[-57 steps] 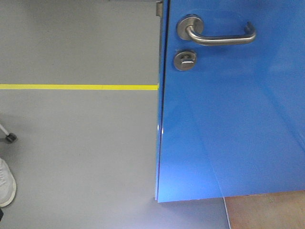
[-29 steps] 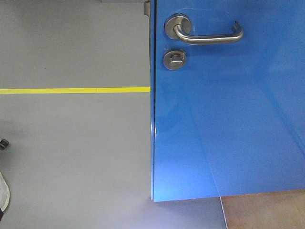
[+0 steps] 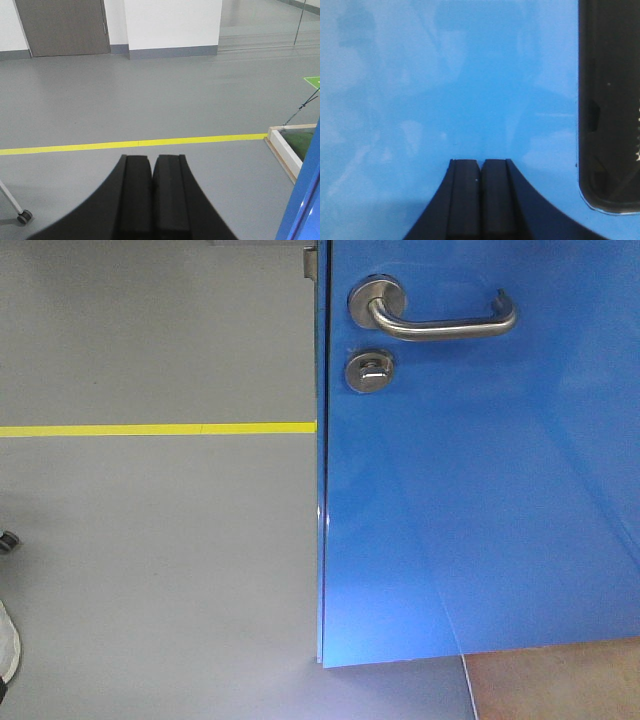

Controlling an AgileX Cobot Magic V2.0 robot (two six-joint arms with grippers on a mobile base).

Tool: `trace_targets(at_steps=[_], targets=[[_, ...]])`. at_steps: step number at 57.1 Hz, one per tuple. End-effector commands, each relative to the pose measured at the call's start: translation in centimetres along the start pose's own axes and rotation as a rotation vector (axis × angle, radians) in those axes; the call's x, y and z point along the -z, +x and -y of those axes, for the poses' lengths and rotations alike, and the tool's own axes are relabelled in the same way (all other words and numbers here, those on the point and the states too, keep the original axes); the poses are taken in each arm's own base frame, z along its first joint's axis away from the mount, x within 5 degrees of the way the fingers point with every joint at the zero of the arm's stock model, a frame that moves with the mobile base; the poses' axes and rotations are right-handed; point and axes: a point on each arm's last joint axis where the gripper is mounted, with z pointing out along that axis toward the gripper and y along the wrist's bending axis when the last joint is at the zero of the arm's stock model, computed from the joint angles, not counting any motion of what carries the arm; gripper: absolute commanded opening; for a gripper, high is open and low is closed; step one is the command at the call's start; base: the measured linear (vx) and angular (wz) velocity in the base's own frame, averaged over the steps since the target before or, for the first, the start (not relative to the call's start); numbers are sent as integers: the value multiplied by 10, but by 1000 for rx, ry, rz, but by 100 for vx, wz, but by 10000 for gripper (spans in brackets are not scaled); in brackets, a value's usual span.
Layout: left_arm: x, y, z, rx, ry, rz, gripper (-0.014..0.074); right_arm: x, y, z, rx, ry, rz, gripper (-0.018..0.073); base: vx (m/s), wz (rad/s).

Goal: Move to blue door and open it

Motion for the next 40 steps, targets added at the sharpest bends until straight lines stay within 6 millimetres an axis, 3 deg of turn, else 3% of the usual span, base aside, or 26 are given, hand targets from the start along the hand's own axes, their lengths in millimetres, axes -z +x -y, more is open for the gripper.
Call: trace_targets(at_steps=[1, 19, 26, 34, 40], targets=[[4, -17, 0, 8, 7, 123, 73, 11, -25, -1, 9, 4, 142, 12, 0, 0], [4, -17, 0, 8, 7, 123, 73, 17, -29, -1, 9, 2, 154, 12, 0, 0], [4, -17, 0, 8, 7, 123, 73, 40, -46, -4, 11, -6, 213, 12, 0, 0], [4, -17, 0, 8, 7, 123, 73, 80, -69, -8, 29, -11, 291, 12, 0, 0], [4, -17, 0, 8, 7, 123, 73, 111, -72, -11, 125, -10, 211, 12, 0, 0]])
